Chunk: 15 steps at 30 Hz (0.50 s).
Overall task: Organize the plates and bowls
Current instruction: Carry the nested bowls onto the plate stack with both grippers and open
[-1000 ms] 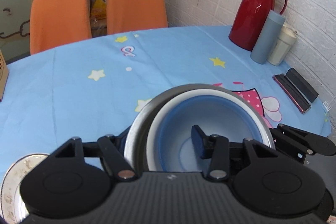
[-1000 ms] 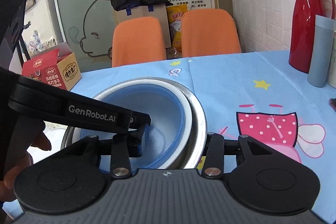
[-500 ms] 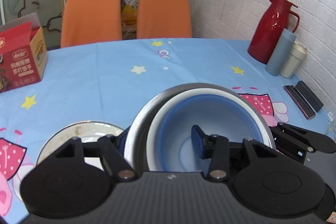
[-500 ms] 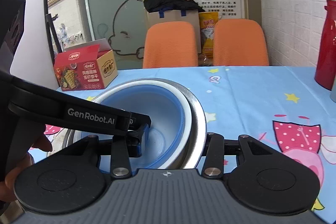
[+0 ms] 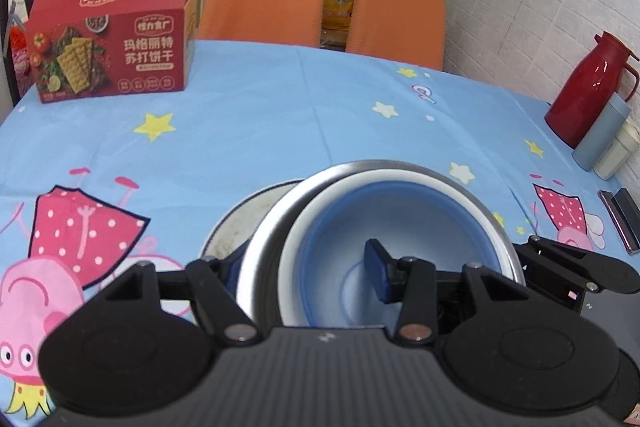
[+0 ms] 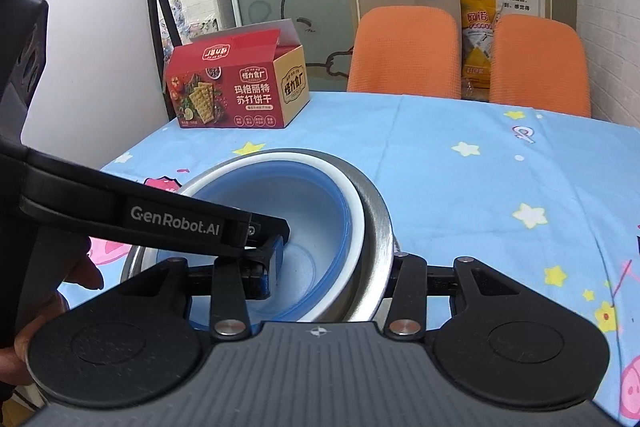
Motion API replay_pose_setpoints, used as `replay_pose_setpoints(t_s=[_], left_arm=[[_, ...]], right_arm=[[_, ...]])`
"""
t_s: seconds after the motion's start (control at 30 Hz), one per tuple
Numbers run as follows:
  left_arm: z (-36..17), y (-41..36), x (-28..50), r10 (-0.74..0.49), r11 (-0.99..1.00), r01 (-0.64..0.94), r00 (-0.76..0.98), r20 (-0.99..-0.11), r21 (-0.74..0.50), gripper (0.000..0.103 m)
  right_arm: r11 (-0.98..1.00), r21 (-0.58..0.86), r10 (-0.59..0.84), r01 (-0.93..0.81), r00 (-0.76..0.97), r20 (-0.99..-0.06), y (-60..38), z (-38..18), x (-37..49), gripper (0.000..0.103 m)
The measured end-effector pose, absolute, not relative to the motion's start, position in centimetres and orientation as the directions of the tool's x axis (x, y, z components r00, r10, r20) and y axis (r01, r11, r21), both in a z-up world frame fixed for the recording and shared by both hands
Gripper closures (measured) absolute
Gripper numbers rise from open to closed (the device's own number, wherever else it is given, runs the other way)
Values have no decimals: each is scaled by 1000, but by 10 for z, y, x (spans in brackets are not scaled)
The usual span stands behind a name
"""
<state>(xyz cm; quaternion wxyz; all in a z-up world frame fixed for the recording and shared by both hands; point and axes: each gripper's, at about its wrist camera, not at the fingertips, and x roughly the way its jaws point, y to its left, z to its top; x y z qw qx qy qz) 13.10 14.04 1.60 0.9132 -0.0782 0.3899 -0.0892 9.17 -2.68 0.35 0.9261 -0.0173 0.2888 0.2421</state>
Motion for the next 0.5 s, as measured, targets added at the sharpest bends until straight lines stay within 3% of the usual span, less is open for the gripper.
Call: replay_pose_setpoints(t_s=[0.4,0.5], left_arm=[[1,152,151,-219,972,91,676,-703,-216,58],[0,151,154,-240,967,103,672,-700,-233,47]], right_arm=[[882,103,428,-460,691,-583,-11,-12,109,26],[877,128,442,-463,674,-592,-12,-17,111,18]])
